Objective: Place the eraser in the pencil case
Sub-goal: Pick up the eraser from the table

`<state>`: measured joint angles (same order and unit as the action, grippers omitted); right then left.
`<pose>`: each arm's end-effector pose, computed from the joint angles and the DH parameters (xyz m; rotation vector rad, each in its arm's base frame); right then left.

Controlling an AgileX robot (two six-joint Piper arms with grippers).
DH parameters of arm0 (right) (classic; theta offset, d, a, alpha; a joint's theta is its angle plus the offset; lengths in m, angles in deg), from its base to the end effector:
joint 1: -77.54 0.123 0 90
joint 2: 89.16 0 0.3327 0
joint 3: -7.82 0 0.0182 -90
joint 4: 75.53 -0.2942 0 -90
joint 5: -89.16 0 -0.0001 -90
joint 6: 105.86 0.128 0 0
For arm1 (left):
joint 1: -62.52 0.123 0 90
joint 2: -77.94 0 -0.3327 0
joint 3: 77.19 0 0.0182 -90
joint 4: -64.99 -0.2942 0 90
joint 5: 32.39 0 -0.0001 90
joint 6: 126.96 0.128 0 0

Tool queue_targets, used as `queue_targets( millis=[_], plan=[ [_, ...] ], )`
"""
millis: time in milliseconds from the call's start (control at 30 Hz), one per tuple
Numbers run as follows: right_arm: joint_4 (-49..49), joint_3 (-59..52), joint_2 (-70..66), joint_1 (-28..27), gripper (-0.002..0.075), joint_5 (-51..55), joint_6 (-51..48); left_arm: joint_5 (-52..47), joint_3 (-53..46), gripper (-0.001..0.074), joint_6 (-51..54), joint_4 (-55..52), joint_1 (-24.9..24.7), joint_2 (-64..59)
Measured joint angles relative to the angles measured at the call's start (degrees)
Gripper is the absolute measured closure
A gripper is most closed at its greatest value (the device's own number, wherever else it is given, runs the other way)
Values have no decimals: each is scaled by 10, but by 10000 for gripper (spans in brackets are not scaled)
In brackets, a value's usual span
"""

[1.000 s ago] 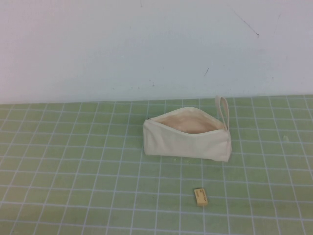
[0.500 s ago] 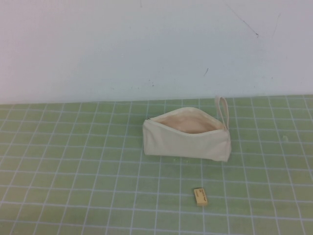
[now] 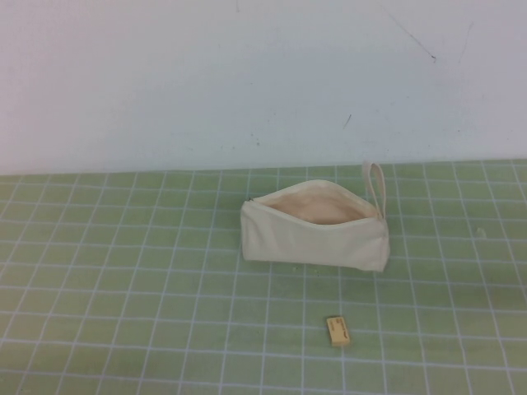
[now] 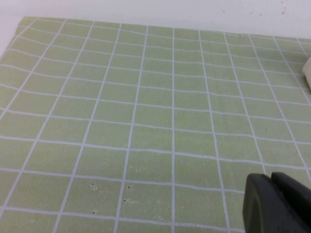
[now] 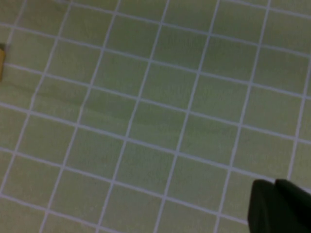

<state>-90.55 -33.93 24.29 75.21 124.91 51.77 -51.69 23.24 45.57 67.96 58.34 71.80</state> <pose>0.2291 0.0101 0.2519 -0.2309 2.4744 0.0985 0.0844 -0.0084 0.1656 -0.0856 1.8346 -0.1929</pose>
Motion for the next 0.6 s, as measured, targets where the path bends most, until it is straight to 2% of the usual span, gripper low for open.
queue_targets(
  millis=[133,267,300,400,600],
  plan=[
    [-1,8,-87,34,726,-21,-16,0,0,736,0,0,0,0],
    [-8,31,-162,123,726,-39,-22,0,0,736,0,0,0,0],
    [-16,53,-197,176,726,-52,-20,0,0,736,0,0,0,0],
    [-18,97,-250,242,726,-72,-5,0,0,736,0,0,0,0],
    [-10,210,-350,320,726,-65,1,0,0,736,0,0,0,0]
  ],
)
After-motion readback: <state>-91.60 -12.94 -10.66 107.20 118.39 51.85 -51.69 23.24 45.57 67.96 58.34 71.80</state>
